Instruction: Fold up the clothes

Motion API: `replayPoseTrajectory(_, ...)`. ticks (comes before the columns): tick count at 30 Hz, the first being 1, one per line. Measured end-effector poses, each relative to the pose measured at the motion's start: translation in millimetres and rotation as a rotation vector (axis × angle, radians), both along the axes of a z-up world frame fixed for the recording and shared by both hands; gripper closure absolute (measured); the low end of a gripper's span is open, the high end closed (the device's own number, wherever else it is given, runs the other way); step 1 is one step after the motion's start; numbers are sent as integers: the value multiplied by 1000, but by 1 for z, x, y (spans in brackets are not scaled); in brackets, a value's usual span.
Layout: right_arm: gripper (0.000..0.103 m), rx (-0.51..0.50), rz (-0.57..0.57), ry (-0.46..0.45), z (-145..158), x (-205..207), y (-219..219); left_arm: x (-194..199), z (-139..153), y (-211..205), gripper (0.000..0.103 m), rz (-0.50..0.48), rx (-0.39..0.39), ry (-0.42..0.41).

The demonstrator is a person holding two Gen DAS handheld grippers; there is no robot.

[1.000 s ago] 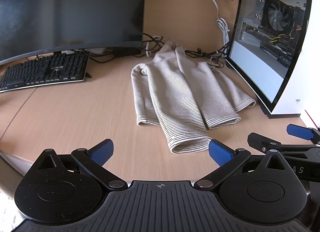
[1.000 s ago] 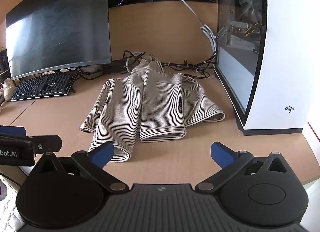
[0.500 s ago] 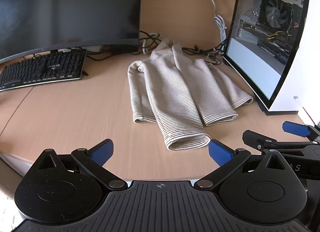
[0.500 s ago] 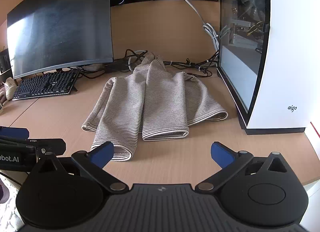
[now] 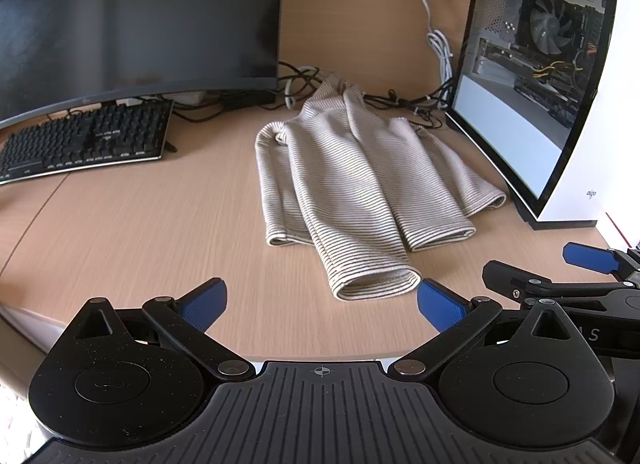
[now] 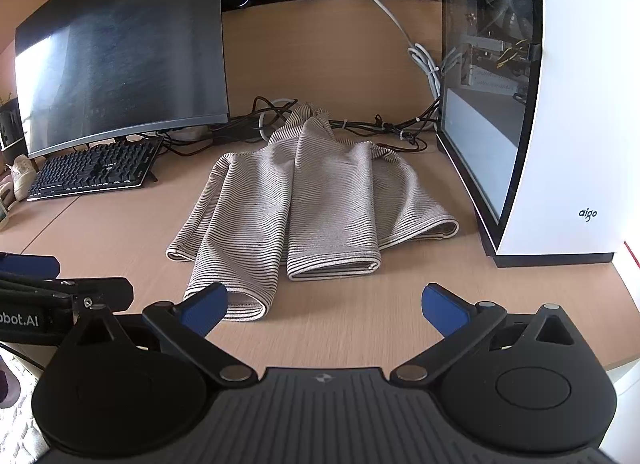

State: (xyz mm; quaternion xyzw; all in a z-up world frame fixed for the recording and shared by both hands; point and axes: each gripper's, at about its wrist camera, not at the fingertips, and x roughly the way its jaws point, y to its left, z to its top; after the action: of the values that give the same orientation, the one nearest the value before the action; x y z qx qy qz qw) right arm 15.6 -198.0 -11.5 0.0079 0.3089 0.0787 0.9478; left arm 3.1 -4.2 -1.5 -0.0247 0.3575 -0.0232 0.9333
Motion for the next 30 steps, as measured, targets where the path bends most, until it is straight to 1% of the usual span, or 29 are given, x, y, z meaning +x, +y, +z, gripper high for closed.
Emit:
replayPoseTrajectory(15, 0, 1, 5, 13, -2, 3, -2, 0, -1, 2, 0, 1, 0, 2)
replayPoseTrajectory(30, 0, -10, 6, 26, -6, 10, 0, 11, -2, 3, 0, 5, -5, 10)
